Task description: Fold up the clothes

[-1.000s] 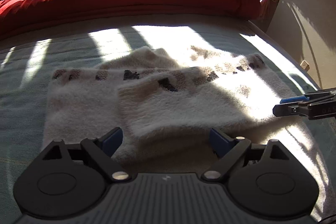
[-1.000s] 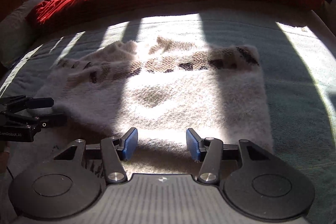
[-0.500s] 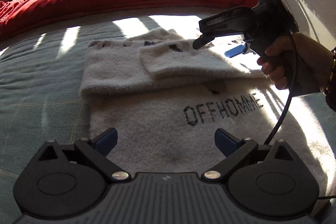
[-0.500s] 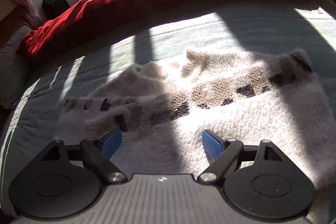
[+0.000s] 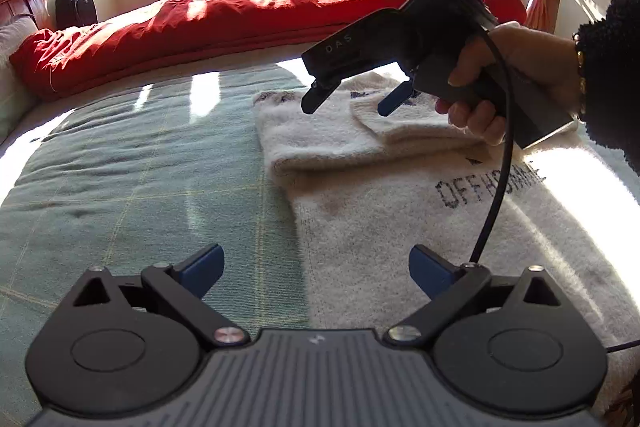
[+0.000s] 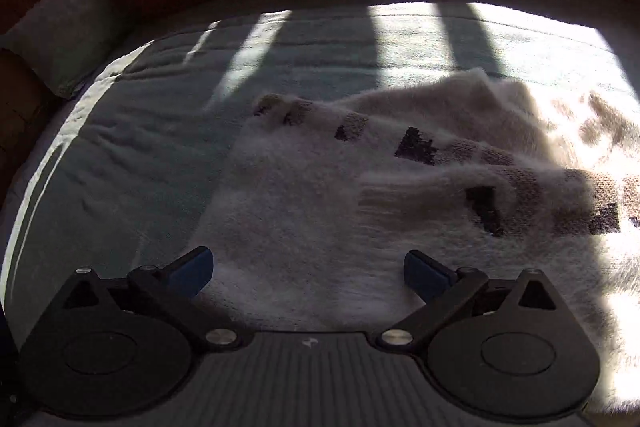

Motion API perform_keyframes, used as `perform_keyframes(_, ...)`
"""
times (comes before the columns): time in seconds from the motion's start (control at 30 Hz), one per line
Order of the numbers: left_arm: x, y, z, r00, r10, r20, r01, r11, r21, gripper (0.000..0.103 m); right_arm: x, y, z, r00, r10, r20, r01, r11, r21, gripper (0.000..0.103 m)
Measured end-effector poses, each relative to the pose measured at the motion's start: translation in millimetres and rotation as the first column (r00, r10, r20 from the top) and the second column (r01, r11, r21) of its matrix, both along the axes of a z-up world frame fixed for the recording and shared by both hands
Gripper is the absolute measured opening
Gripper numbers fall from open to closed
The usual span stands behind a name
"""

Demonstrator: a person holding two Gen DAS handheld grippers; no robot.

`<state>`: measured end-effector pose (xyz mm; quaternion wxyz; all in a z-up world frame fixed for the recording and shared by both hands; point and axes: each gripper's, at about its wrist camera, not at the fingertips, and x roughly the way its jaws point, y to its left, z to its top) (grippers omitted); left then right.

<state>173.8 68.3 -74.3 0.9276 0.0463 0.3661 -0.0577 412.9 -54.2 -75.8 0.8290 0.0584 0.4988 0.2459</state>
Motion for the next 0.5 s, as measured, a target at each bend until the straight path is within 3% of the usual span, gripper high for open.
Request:
perform_keyframes(0.1, -2.1, 10.1, 3.1, 1.0, 0.023, 0.017, -0.022, 1.0, -0.018, 0.099, 11.3, 1.0, 12.4, 0.994, -0.098, 0.047, 0.1, 0.994, -0.035, 0.103)
perform_keyframes(0.27, -4.4, 16.8, 5.7, 0.999, 0.027, 0.03, -0.026, 0.998, -0.06, 0.099, 38.2, -10.7, -11.9, 0.97, -0.244, -0.019, 0.239, 0.962, -0.13, 0.103)
perform_keyframes(0.37, -6.9, 19.5, 7.7, 0.999, 0.025, 0.031, -0.023, 0.996, -0.087, 0.099, 36.9, -2.3, -21.8, 0.978, -0.207, -0.012, 0.204, 0.972, -0.116, 0.103)
perform_keyframes(0.5, -11.1, 17.4, 12.3, 0.999, 0.015, 0.039, -0.012, 0.996, -0.09, 0.099, 29.5, 2.0, -8.7, 0.997, -0.068, -0.042, 0.07, 0.997, 0.029, 0.103)
